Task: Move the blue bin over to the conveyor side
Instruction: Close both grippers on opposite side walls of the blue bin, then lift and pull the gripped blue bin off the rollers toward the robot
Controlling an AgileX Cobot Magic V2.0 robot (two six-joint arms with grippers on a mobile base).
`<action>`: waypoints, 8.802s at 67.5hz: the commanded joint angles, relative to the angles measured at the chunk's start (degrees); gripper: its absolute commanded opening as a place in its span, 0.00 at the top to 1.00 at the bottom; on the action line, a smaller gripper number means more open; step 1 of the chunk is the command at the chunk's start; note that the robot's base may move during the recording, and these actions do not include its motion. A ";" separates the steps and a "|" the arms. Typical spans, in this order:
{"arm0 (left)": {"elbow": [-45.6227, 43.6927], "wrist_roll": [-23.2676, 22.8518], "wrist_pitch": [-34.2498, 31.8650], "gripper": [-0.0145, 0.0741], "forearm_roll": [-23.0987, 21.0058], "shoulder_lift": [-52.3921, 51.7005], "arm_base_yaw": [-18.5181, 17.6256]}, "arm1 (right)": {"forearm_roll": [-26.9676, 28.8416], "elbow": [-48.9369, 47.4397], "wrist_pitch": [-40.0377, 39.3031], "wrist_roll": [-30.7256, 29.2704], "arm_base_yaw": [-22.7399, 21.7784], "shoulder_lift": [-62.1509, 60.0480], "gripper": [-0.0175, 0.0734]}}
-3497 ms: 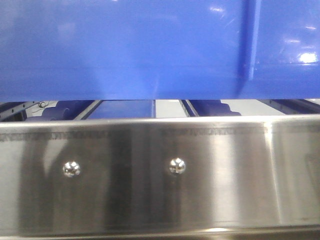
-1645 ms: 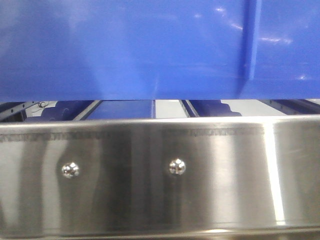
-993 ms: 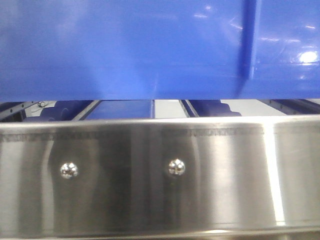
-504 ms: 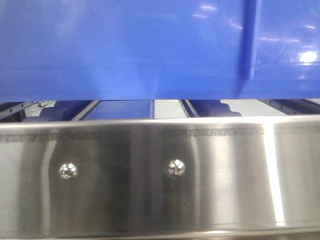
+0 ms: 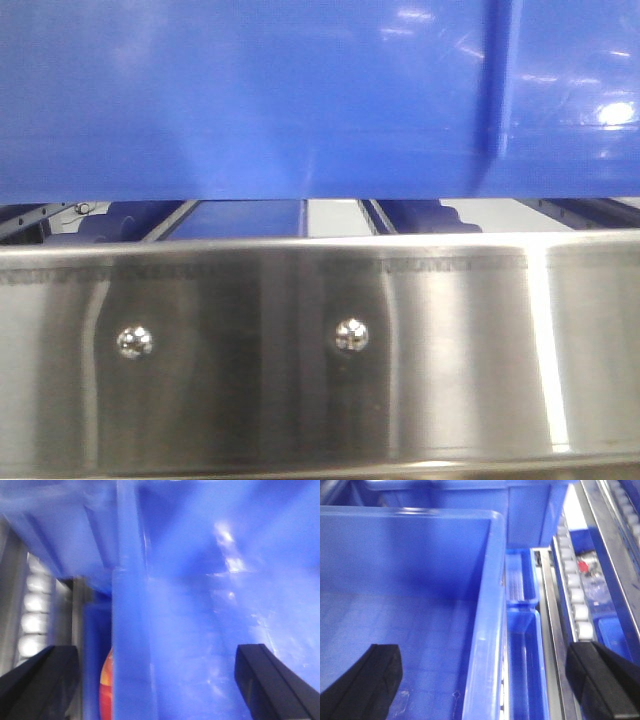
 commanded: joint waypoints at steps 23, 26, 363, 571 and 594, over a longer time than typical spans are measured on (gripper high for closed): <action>-0.44 3.70 -0.40 0.24 -3.68 2.74 4.64 | -2.43 0.36 -0.55 0.72 0.12 5.43 0.20; -0.44 3.70 -0.40 0.24 -3.97 3.18 4.64 | -2.43 0.36 -0.55 0.72 0.12 5.99 0.20; 5.88 3.21 -6.06 0.83 -3.73 0.94 2.81 | 0.04 4.35 -1.62 1.13 0.12 8.87 0.89; 5.88 -7.88 -14.60 0.85 4.42 -10.88 -9.64 | -1.25 4.25 -15.68 -4.44 0.12 -3.72 0.89; 5.88 -7.88 -14.60 0.85 4.42 -10.88 -9.64 | -1.25 4.25 -15.68 -4.44 0.12 -3.72 0.89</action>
